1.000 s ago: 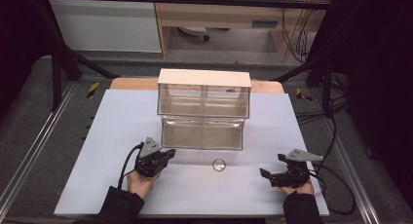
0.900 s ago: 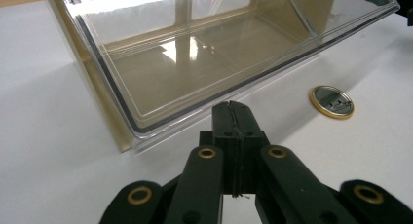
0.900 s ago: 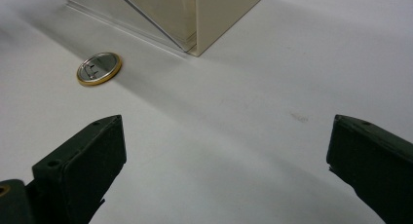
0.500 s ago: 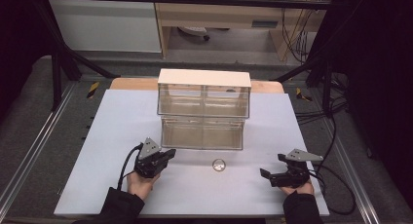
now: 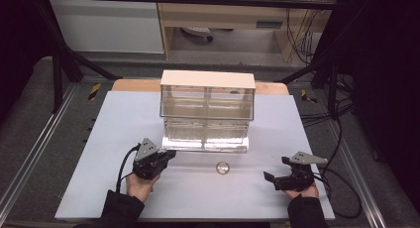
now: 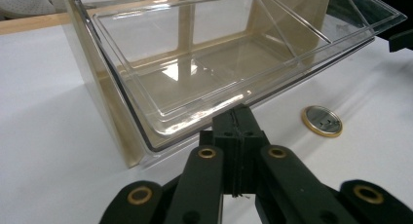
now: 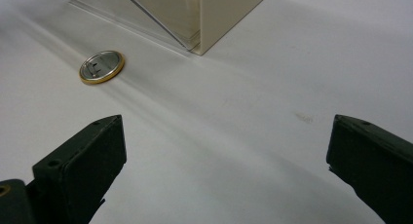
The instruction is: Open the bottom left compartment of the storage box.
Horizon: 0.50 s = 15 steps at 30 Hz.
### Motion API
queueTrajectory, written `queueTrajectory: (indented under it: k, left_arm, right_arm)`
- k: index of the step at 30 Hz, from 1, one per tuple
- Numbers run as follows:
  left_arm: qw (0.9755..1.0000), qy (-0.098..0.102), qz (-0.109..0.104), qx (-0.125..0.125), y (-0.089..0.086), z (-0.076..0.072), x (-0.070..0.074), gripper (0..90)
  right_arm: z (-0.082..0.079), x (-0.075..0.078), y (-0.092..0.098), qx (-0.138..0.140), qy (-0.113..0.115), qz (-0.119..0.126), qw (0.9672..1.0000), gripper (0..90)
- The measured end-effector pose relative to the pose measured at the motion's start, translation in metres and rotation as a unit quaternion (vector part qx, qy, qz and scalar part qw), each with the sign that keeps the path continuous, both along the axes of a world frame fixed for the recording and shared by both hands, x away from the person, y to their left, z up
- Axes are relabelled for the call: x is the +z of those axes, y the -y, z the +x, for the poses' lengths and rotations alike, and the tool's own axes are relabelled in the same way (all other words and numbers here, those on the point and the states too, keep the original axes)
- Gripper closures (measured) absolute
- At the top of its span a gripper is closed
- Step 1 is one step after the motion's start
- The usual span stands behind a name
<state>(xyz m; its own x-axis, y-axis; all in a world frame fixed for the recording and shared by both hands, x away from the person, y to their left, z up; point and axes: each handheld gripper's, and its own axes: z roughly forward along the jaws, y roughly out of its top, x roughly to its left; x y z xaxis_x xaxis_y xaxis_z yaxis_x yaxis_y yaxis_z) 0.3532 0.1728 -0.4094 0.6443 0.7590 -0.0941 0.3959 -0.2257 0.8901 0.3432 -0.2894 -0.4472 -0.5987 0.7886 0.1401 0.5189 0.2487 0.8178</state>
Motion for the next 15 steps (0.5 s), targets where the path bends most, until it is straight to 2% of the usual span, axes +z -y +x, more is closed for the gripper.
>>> queueTrajectory:
  k: [7,12,13,15]
  left_arm:
    - [1.0,0.003,0.002,-0.007,0.0,0.0,0.006,89.5]
    - [0.9999,0.001,-0.003,-0.01,-0.001,0.0,0.011,89.5]
    - [0.9999,-0.005,-0.002,-0.009,-0.001,-0.001,0.012,89.5]
    - [0.9999,-0.002,-0.004,-0.012,-0.001,0.0,0.014,89.5]
  right_arm:
    - [0.0,0.0,-0.001,0.003,-0.001,-0.002,1.0,1.6]
    - [0.0,0.0,-0.003,0.005,-0.004,-0.004,1.0,1.6]
    - [0.0,0.0,-0.004,0.005,-0.005,-0.005,1.0,1.6]
    - [0.0,0.0,-0.004,0.006,-0.004,-0.008,0.9999,1.6]
